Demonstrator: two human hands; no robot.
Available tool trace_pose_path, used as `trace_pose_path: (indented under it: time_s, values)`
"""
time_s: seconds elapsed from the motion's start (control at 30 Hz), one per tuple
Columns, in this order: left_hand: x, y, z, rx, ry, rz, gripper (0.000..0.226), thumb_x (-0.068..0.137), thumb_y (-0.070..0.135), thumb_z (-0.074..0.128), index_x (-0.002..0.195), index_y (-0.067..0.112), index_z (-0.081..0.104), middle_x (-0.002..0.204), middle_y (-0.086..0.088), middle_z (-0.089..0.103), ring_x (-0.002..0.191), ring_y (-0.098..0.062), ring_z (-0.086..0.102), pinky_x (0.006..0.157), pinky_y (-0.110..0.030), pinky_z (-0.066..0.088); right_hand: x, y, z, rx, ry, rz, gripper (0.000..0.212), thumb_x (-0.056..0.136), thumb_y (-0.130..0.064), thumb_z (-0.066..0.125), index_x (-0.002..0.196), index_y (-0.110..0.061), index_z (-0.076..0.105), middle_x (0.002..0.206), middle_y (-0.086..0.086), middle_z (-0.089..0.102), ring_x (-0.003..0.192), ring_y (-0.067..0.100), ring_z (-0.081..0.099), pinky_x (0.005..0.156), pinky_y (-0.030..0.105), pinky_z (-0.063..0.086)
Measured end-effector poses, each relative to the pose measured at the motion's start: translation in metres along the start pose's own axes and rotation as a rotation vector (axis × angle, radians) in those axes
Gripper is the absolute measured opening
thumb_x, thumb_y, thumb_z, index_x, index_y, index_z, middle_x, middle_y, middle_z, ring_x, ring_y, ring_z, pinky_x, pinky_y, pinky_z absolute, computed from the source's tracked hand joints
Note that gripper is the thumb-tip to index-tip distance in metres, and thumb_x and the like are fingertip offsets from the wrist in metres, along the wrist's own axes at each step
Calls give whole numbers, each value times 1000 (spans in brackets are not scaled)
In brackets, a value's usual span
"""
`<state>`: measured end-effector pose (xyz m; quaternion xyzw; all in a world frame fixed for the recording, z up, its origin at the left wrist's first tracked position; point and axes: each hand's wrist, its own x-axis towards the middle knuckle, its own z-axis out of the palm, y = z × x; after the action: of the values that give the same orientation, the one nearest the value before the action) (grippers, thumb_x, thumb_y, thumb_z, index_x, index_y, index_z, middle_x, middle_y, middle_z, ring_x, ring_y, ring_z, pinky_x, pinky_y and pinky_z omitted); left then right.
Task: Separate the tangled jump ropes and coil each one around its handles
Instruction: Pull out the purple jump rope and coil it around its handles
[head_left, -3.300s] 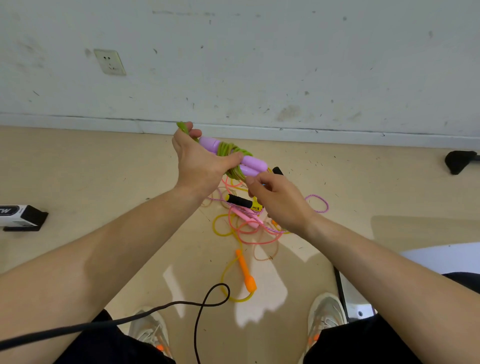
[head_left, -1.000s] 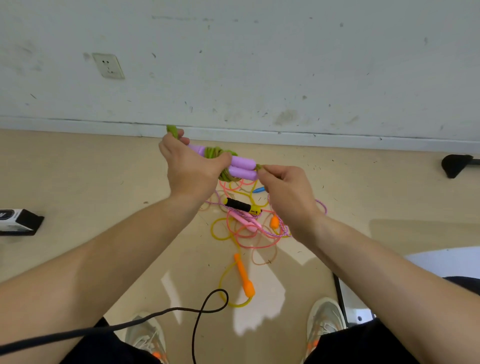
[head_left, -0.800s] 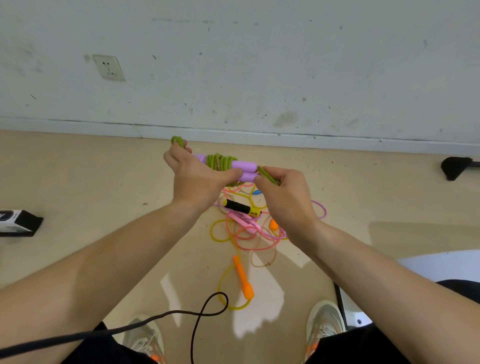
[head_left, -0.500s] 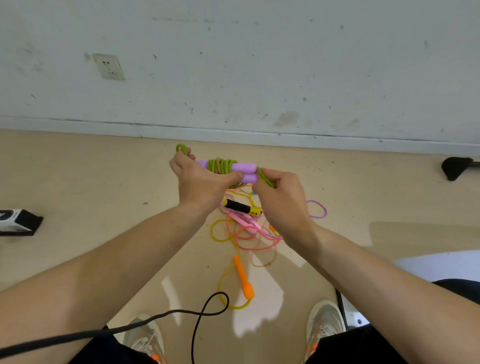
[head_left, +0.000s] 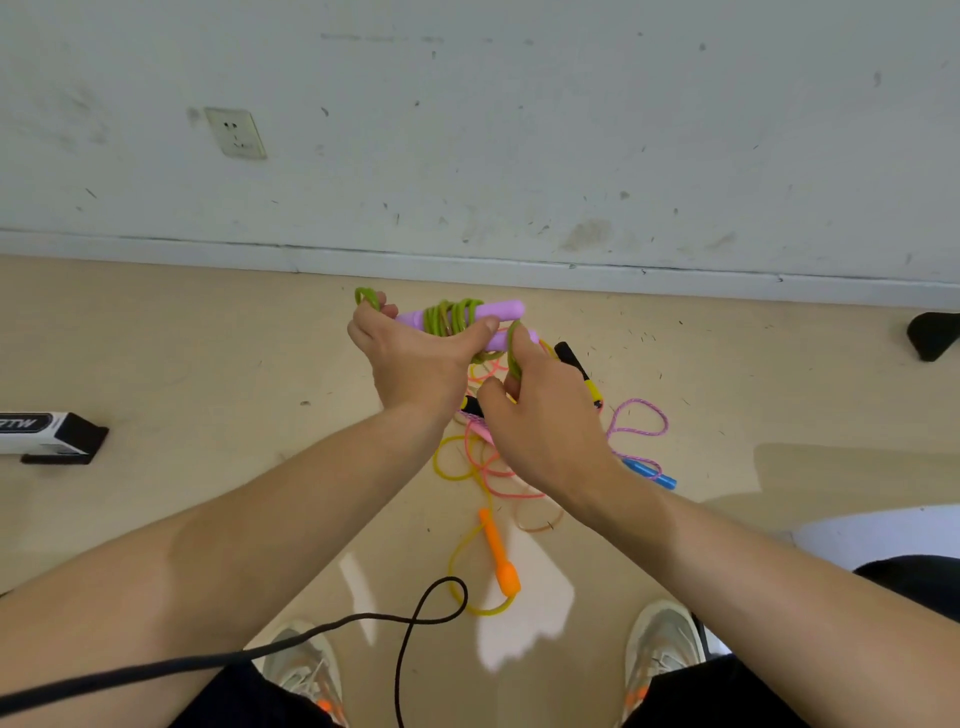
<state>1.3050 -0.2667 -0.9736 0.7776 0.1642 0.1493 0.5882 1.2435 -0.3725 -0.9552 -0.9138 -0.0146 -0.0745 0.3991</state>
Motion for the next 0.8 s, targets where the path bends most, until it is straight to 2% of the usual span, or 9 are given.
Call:
trace_pose_path:
  time_s: [0.13, 0.2, 0.27, 0.33, 0.4, 0.53, 0.6, 0.7, 0.8]
  values:
    - [-3, -1, 5, 7, 12, 42, 99, 64, 35, 91, 138, 4, 33, 133, -5, 31, 100, 2, 34, 64, 8, 26, -2, -4, 4, 101, -6, 20, 47, 88, -13, 51, 134, -15, 46, 57, -5, 44, 54, 11, 44, 51, 31, 33]
    - [-3, 0, 5, 19, 7, 65, 97, 68, 36, 89, 140, 6, 32, 132, -3, 30, 93, 6, 33, 63, 2, 28, -3, -5, 3, 152, -18, 22, 32, 86, -10, 53, 117, -18, 49, 55, -7, 40, 52, 9, 42, 49, 29, 30]
    - [-1, 3, 2, 42, 5, 96, 96, 71, 38, 87, 141, 7, 30, 132, -2, 30, 102, 1, 38, 68, -3, 30, -1, -5, 1, 257, -43, 60, 19, 86, -6, 53, 99, -18, 45, 56, -9, 36, 52, 8, 37, 51, 26, 28]
    - [4, 3, 0, 56, 6, 124, 95, 72, 38, 86, 141, 6, 29, 132, -4, 30, 117, -9, 43, 66, 3, 29, 3, -3, -1, 445, -66, 118, 12, 85, -3, 52, 96, -8, 52, 62, -7, 35, 56, 8, 33, 56, 27, 31]
    - [7, 0, -1, 67, 8, 138, 93, 73, 38, 86, 140, 4, 31, 132, -5, 31, 119, -13, 43, 67, 4, 29, 4, -4, -4, 613, -67, 176, 16, 82, 1, 51, 97, -3, 57, 67, -2, 34, 57, 11, 32, 56, 25, 31]
    - [4, -2, -2, 57, -6, 107, 90, 75, 38, 84, 140, 5, 31, 133, -5, 31, 106, -8, 42, 65, 3, 27, 3, -8, -11, 763, -38, 256, 25, 80, 8, 48, 90, -8, 64, 72, 1, 29, 50, 9, 29, 49, 20, 27]
    - [5, -2, -2, 62, -7, 125, 91, 75, 38, 84, 141, 5, 31, 130, -3, 31, 104, -5, 40, 65, 5, 28, 4, -7, -14, 769, -29, 287, 29, 81, 11, 46, 99, 0, 66, 64, -3, 27, 52, 10, 28, 51, 24, 26]
    - [7, 1, -6, 81, -22, 166, 93, 75, 38, 84, 143, 6, 29, 127, 2, 28, 101, 2, 36, 68, 7, 28, 6, -1, -17, 776, -71, 297, 32, 81, 12, 41, 108, 16, 57, 56, -5, 22, 52, 12, 23, 50, 27, 21]
    - [8, 2, -10, 101, -41, 182, 92, 76, 37, 84, 143, 6, 29, 126, 3, 28, 99, 7, 35, 72, 1, 29, 8, 3, -21, 775, -101, 293, 38, 80, 13, 39, 100, 1, 69, 53, -7, 20, 49, 13, 20, 47, 24, 20]
